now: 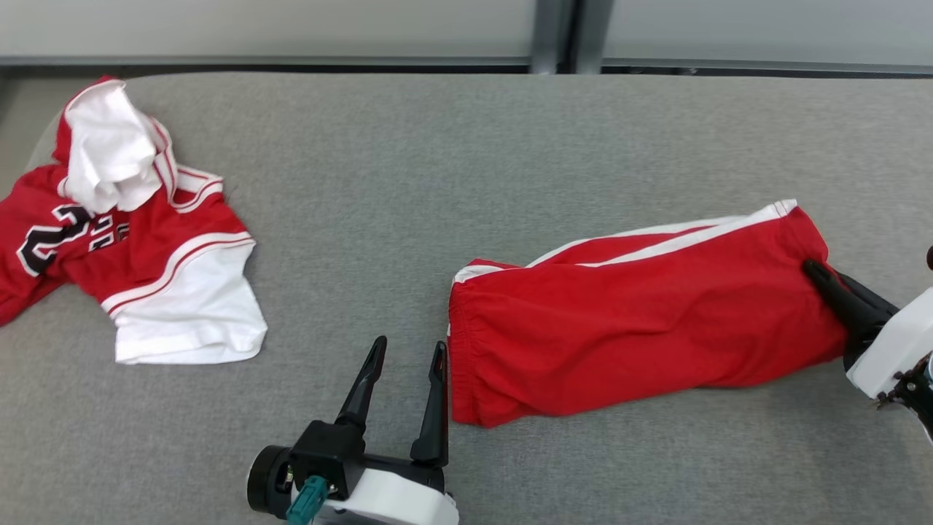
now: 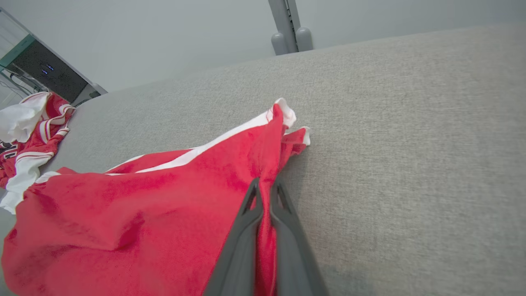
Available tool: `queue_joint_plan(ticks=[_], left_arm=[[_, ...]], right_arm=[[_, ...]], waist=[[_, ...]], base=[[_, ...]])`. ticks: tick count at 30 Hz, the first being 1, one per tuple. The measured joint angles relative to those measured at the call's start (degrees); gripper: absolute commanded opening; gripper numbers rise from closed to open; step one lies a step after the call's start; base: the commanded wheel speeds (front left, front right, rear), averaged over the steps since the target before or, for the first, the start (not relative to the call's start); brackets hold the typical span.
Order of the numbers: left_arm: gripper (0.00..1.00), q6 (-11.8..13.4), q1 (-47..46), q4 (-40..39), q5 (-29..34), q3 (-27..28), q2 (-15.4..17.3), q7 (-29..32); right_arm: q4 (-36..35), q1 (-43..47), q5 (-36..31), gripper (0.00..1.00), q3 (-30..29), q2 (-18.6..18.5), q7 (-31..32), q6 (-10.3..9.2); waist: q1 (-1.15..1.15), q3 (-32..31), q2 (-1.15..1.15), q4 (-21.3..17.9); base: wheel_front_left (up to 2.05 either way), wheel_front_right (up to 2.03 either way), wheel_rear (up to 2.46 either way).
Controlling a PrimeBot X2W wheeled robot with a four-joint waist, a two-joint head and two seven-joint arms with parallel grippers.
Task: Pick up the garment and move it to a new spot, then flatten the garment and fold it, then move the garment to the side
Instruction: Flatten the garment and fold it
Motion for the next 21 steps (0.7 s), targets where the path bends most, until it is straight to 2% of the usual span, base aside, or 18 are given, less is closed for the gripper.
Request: queue_joint_plan(ticks=[6, 10, 16, 21], left_arm=[[1.0, -2.0, 4.0, -0.1, 1.2, 3.0, 0.1, 0.0], [1.0, -2.7, 7.0, -0.6, 2.1, 4.2, 0.0, 0.0], [1.0, -4.1, 8.8, -0.7, 3.1, 4.8, -0.3, 0.0], [1.0, -4.4, 10.1, -0.9, 3.2, 5.3, -0.5, 0.0]], right_arm=[[-0.5, 5.6, 4.8, 0.0, -1.2, 0.5, -1.5, 0.0], [2.8, 8.5, 7.4, 0.0, -2.4, 0.2, -2.1, 0.0], [7.7, 10.4, 8.2, 0.0, -4.0, -3.3, -2.9, -0.01], [4.1, 8.9, 4.1, 0.0, -4.8, -6.8, -3.5, -0.01]], waist=[[0.0, -3.9, 0.0, -5.6], [0.0, -5.6, 0.0, -8.1], [0.0, -6.4, 0.0, -8.2], [0.0, -7.1, 0.0, -7.4]], base=[[0.0, 0.0, 0.0], [0.0, 0.0, 0.0], [0.0, 0.0, 0.0], [0.0, 0.0, 0.0]])
